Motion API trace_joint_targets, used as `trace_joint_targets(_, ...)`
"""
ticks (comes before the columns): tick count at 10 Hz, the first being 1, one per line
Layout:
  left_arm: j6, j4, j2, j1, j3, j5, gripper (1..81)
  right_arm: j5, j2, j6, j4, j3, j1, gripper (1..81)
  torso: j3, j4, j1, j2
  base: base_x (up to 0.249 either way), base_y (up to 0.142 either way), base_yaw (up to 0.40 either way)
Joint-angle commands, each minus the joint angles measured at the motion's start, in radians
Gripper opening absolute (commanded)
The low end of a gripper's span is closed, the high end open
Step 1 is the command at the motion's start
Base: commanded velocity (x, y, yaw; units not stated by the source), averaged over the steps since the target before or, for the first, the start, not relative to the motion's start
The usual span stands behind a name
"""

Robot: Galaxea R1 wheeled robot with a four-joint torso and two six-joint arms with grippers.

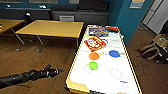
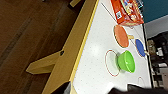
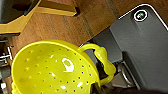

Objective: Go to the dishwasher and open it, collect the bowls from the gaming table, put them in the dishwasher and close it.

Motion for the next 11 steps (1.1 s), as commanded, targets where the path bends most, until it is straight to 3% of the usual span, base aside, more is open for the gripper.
trace_joint_targets(1, -0.004, 0.001, 0.090, -0.131, -0.059, 0.052, 81.1, -0.048, -0.040, 0.001, -0.029, 0.023, 0.023, 1.0, 0.000, 0.000, 0.000, 0.000, 0.000, 0.000, 0.000)
trace_joint_targets(6, -0.004, 0.004, 0.154, -0.130, -0.102, 0.067, 81.1, -0.047, -0.044, -0.002, -0.030, 0.023, 0.020, 1.0, 0.000, 0.000, 0.000, 0.001, 0.000, 0.000, 0.000)
trace_joint_targets(7, -0.004, 0.004, 0.158, -0.130, -0.102, 0.067, 81.1, -0.047, -0.044, -0.003, -0.030, 0.025, 0.022, 1.0, 0.000, -0.022, 0.000, 0.001, 0.000, 0.000, 0.000)
trace_joint_targets(9, -0.004, 0.002, 0.169, -0.133, -0.102, 0.067, 81.1, -0.047, -0.045, -0.005, -0.030, 0.028, 0.022, 1.0, 0.000, -0.029, 0.000, 0.001, 0.000, 0.000, 0.000)
trace_joint_targets(10, -0.004, 0.002, 0.177, -0.137, -0.102, 0.067, 81.1, -0.047, -0.047, -0.005, -0.030, 0.029, 0.020, 1.0, 0.000, -0.052, 0.000, 0.001, 0.000, 0.000, 0.000)
trace_joint_targets(11, -0.004, 0.002, 0.184, -0.138, -0.102, 0.069, 81.1, -0.047, -0.048, -0.005, -0.030, 0.031, 0.020, 1.0, 0.000, -0.096, 0.000, 0.001, 0.000, 0.000, 0.000)
